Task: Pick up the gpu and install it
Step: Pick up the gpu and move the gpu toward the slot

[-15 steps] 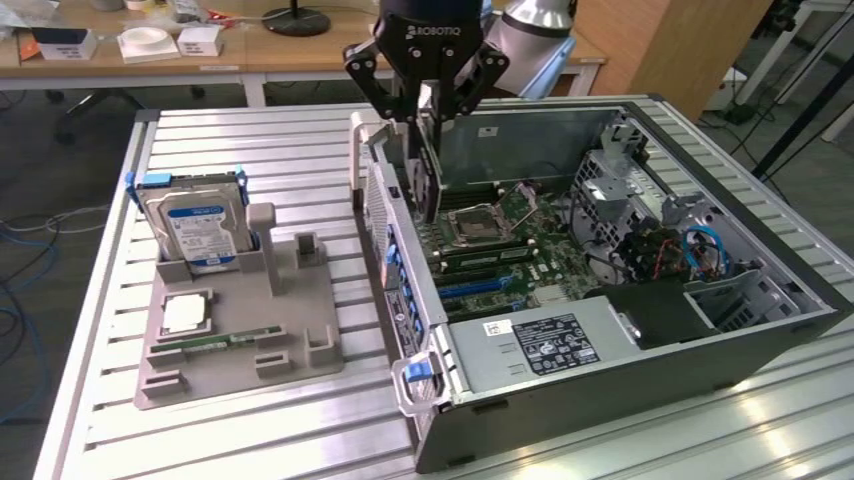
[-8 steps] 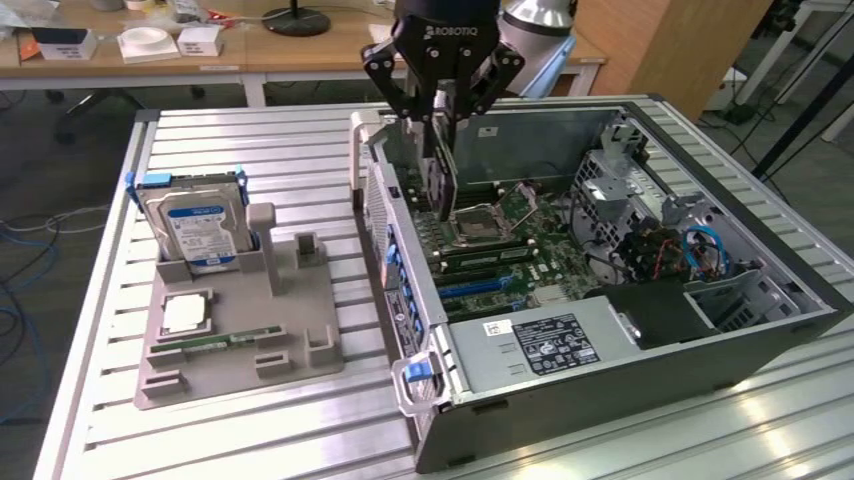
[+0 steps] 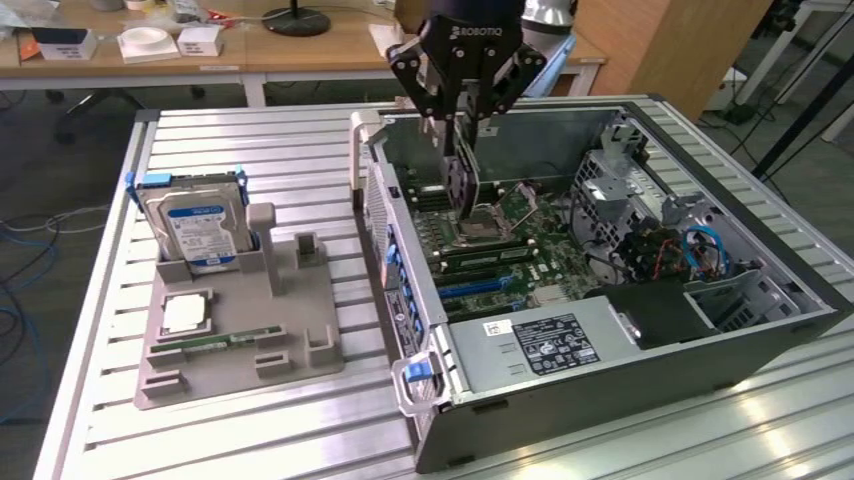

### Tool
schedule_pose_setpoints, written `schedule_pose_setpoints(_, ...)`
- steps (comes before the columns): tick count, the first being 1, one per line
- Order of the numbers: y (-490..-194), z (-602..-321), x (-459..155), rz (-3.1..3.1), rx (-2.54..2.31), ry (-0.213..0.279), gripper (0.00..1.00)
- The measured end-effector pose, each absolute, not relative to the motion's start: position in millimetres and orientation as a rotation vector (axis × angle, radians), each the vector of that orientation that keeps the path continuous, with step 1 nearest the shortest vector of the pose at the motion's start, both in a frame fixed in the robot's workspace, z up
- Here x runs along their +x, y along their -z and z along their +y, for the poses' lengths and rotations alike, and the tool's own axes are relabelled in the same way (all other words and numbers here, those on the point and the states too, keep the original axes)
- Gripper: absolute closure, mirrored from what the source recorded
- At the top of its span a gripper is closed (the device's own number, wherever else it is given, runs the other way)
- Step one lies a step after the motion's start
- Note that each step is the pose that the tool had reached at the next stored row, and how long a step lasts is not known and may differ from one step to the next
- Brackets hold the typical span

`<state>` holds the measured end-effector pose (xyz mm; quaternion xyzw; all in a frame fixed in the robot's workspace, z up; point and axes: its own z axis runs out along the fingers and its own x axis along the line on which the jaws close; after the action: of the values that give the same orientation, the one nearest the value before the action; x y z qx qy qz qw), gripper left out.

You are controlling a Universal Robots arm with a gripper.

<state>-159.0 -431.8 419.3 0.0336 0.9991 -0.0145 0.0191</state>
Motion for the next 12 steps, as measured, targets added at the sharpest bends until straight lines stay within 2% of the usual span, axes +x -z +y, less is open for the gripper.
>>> schedule_pose_setpoints(12,-419,-432,-124,3.101,0.104,0.045,0.74)
